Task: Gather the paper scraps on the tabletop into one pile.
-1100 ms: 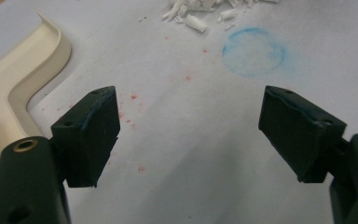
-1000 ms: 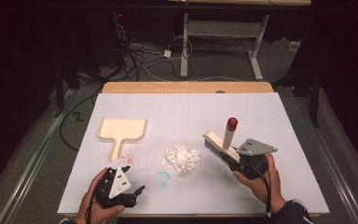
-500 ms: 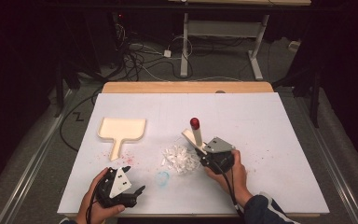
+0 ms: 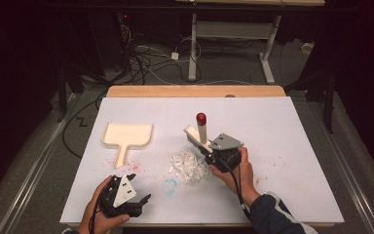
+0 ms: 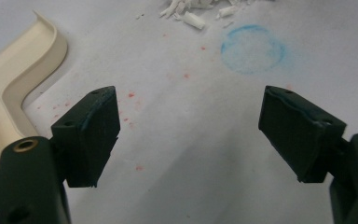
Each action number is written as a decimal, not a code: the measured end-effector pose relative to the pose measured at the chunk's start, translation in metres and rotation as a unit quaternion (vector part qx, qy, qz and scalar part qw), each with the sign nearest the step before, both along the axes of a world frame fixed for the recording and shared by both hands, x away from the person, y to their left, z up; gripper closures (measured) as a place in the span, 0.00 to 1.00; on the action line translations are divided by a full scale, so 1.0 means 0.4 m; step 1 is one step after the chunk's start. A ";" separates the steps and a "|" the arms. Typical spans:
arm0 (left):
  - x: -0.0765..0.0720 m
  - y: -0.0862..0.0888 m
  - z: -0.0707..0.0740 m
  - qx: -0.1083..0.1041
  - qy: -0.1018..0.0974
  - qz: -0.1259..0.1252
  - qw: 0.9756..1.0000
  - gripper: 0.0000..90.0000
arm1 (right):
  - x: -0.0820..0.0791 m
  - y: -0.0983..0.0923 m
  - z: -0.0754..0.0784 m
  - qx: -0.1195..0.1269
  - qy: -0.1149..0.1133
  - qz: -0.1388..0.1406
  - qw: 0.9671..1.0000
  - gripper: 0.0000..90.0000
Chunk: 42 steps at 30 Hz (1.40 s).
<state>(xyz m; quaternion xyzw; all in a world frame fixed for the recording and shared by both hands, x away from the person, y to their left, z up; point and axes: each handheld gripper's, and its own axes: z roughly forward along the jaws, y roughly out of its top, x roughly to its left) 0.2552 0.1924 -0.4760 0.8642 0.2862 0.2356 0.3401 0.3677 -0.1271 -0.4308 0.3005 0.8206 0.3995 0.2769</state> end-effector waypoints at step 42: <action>0.004 -0.002 -0.002 0.004 -0.002 -0.002 1.000 0.23 | -0.022 -0.151 0.071 0.008 -0.013 0.125 0.992 0.76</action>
